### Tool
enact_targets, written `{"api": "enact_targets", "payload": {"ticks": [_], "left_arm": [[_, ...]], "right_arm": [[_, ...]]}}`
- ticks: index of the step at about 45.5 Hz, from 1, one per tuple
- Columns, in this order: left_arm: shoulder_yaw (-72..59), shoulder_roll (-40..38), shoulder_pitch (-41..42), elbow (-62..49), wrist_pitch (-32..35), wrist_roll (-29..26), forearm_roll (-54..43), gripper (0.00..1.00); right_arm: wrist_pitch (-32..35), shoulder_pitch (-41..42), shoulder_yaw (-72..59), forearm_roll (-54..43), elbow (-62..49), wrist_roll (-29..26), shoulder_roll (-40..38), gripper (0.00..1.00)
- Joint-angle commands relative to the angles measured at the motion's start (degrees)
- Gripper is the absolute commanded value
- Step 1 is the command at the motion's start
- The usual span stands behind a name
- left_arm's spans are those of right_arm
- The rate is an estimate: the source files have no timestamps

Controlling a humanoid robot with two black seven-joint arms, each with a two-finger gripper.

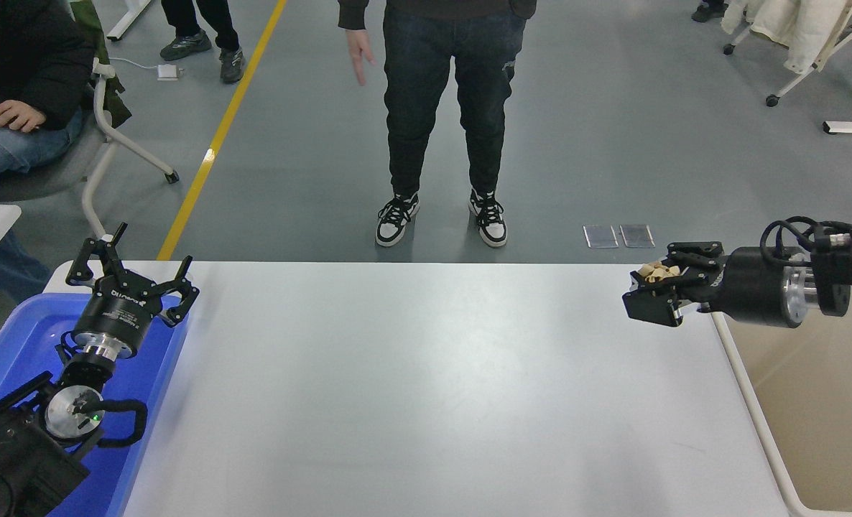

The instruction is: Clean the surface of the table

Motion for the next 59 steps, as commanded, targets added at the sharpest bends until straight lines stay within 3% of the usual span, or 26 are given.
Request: {"api": "enact_targets", "payload": {"ticks": [1, 14, 28, 41, 59], "left_arm": [[-0.05, 0.01, 0.00, 0.00, 0.00, 0.00, 0.00, 1.00], [-0.05, 0.01, 0.00, 0.00, 0.00, 0.00, 0.00, 1.00], [-0.05, 0.01, 0.00, 0.00, 0.00, 0.00, 0.00, 1.00], [-0.05, 0.01, 0.00, 0.00, 0.00, 0.00, 0.00, 1.00], [0.03, 0.01, 0.00, 0.00, 0.00, 0.00, 0.00, 1.00]], "right_arm": [[0.55, 0.37, -0.03, 0.30, -0.83, 0.42, -3.94, 0.00], [-0.24, -2.09, 0.06, 7.85, -8.56, 3.93, -7.02, 0.00], [-0.33, -8.94, 4.80, 15.06, -24.55, 6.75, -3.69, 0.00], [0.02, -23.27, 14.03, 20.69, -42.57, 10.26, 4.92, 0.00], [1.07, -33.82, 14.83, 32.81, -73.50, 14.75, 20.65, 0.00]]}}
